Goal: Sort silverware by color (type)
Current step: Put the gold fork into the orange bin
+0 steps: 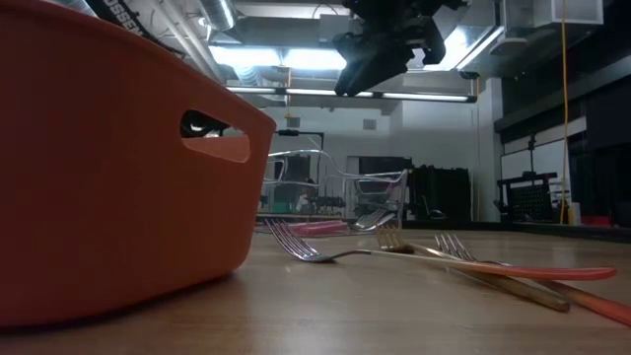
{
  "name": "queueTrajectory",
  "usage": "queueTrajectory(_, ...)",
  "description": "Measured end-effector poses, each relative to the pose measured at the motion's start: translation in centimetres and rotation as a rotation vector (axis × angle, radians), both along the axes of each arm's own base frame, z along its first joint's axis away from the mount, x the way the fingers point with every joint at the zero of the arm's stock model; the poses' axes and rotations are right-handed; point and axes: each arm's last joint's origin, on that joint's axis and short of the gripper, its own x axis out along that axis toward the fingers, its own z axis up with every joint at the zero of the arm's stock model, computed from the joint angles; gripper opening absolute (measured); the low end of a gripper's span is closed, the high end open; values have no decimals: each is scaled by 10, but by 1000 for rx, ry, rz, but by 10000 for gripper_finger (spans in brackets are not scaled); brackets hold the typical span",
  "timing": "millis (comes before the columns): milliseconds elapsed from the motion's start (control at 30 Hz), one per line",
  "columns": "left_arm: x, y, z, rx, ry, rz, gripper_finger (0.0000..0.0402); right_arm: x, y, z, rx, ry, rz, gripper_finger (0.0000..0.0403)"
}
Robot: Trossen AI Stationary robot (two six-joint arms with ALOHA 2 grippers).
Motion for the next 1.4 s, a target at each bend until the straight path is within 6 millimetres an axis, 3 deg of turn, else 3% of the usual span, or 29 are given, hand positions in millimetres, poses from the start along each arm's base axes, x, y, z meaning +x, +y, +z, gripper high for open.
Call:
queueTrajectory(467, 4, -4, 0, 20, -25, -274, 78, 0, 0, 0, 0, 0, 0, 105)
queueTrajectory(933, -1, -2, -1, 50, 23, -342, 78, 0, 0, 0, 0, 0, 0, 105)
queueTrajectory(1200, 3, 2, -22, -9, 50, -358, 78, 0, 0, 0, 0, 0, -1, 105)
queueTrajectory(1400, 3, 3, -24, -15, 59, -363, 78, 0, 0, 0, 0, 0, 0, 105)
